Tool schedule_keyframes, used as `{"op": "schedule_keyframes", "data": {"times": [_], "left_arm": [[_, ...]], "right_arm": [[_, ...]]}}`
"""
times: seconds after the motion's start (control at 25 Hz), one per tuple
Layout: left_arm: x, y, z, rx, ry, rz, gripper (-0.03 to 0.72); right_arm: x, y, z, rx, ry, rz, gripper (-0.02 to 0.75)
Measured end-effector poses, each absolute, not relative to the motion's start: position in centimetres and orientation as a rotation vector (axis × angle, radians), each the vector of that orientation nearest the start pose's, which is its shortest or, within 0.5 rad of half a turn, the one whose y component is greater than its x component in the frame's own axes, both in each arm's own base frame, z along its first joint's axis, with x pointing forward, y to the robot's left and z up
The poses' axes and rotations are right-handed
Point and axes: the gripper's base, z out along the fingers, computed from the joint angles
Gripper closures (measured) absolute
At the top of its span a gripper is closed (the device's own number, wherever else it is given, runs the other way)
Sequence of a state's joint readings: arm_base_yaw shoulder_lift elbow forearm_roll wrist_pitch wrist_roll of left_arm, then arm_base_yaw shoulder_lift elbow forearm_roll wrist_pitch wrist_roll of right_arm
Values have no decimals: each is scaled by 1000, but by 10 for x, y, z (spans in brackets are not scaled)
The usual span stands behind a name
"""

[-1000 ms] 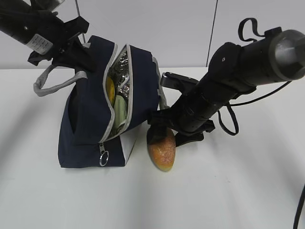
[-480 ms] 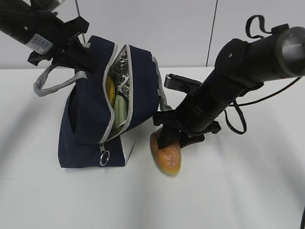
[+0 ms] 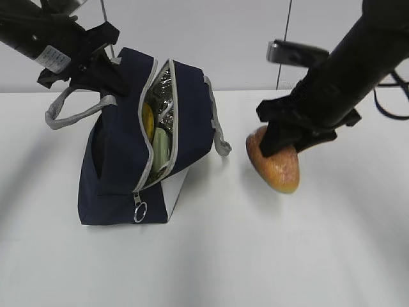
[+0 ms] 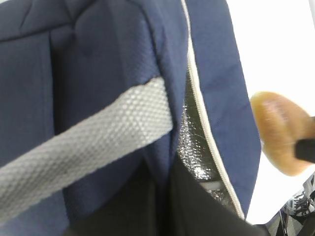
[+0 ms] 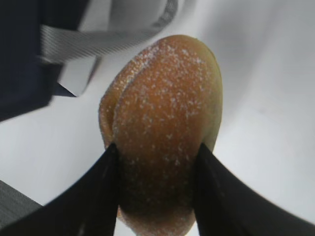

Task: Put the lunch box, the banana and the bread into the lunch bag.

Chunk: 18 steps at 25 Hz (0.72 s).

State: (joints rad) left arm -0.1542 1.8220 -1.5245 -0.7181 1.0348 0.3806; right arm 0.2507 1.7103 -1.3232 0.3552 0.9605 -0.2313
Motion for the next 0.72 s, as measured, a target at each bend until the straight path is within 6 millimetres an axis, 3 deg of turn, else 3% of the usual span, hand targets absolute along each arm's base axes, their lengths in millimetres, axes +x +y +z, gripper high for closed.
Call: {"op": "schedule_keyframes", "data": {"times": [0.24, 0.4, 0.52, 0.72], "left_arm": [[378, -111, 289, 333, 2599, -879, 691], [378, -113, 290, 321, 2591, -903, 691], [378, -113, 291, 317, 2588, -912, 691], [378, -113, 291, 318, 2590, -917, 691]], "right_arm": [[343, 123, 330, -461, 2555, 601, 433], [349, 139, 352, -495, 2442, 753, 433], [356, 159, 343, -539, 2448, 814, 433], [368, 197, 304, -610, 2520, 866, 433]]}}
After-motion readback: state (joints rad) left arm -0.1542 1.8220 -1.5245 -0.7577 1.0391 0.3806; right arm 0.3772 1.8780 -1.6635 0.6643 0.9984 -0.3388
